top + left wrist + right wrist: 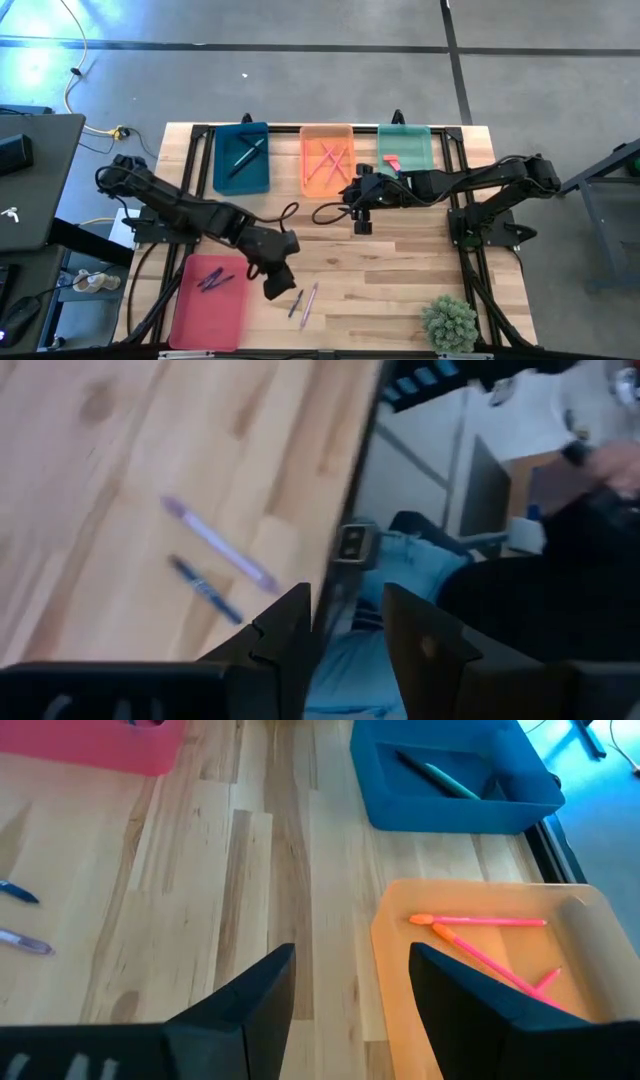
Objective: Sort crayons/erasers/pens/pencils in bins
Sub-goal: Put the crayon into the pink bin
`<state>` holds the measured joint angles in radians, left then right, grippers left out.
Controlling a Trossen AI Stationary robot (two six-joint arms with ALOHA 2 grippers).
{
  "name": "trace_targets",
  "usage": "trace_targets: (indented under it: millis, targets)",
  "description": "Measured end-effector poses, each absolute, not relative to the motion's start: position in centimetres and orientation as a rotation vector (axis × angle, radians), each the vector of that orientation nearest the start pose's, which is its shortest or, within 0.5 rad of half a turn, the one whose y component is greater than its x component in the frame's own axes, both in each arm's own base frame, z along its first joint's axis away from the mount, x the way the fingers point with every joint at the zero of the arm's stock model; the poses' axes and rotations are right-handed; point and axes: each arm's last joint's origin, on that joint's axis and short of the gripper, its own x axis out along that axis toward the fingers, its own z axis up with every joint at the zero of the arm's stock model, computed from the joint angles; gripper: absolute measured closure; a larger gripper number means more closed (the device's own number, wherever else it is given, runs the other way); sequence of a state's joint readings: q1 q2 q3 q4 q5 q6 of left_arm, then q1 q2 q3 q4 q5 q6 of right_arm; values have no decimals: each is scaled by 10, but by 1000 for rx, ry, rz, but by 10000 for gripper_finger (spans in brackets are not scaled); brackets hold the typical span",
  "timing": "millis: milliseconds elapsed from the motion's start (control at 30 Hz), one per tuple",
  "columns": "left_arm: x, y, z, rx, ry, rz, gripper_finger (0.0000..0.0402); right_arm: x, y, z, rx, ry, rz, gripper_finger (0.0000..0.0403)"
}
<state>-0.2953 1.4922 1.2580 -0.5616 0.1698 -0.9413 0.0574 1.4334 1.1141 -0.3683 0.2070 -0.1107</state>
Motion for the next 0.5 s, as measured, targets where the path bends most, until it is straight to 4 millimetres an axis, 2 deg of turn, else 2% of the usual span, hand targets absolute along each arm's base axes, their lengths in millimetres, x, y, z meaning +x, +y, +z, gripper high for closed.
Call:
trace_targets:
  millis: [200,500]
  targets:
    - [304,-105,327,-743,844,-31,289,309,12,284,-197,690,-106,213]
    - [295,-115,321,-651,849,135,289,309,12,284,-197,690,-106,213]
